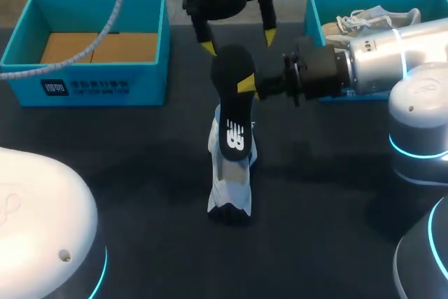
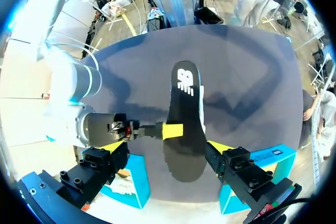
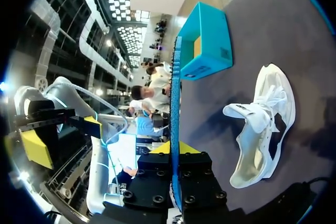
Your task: Take the shoe out of the shoebox, open the shoe tongue, remove and reinsert the insole, then place the shoe into the shoebox
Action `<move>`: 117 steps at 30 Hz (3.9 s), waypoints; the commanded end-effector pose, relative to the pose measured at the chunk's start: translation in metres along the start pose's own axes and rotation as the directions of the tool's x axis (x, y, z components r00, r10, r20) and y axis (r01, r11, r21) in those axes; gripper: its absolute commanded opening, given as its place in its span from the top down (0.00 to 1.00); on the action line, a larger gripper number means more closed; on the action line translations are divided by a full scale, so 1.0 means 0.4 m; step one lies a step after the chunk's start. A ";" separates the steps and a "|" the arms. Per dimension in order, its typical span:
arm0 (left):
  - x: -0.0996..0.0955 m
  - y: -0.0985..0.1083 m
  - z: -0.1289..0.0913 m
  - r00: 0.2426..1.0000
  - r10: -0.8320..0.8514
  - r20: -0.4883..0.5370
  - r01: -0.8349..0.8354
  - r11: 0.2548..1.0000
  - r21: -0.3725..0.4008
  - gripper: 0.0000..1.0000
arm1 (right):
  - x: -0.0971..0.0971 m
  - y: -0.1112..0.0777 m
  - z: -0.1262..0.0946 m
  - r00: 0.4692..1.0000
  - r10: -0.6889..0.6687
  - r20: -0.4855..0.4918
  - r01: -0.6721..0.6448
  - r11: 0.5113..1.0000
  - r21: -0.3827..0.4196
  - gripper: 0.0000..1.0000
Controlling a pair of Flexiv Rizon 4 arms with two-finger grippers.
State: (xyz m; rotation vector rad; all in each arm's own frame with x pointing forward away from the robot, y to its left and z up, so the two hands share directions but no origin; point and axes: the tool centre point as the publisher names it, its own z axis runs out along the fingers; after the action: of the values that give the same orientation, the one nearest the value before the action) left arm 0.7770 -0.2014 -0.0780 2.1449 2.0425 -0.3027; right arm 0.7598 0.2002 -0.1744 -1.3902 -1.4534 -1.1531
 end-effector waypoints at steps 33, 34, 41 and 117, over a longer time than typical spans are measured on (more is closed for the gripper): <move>0.115 -0.010 0.012 0.597 0.144 0.789 0.098 0.963 -0.250 0.00 | 0.021 -0.030 -0.060 1.000 0.010 0.021 -0.009 0.998 -0.058 1.00; 0.117 -0.009 0.013 0.588 0.154 0.794 0.097 0.961 -0.258 0.00 | 0.024 -0.031 -0.061 1.000 0.009 0.023 -0.008 0.998 -0.060 1.00; 0.132 -0.019 0.035 0.503 0.174 0.847 0.120 0.956 -0.267 0.00 | 0.045 -0.034 -0.069 1.000 -0.001 0.022 0.002 0.998 -0.065 1.00; 0.065 -0.032 0.095 0.205 0.127 0.970 0.143 0.977 -0.158 1.00 | 0.130 -0.068 -0.009 0.980 -0.001 -0.200 0.003 1.000 0.009 1.00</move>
State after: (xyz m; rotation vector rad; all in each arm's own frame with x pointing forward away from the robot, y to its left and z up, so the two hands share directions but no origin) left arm 0.7627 -0.1813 -0.1211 1.1134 1.1412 -1.0677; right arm 0.7279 0.2095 -0.1242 -1.2264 -1.3172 -1.2458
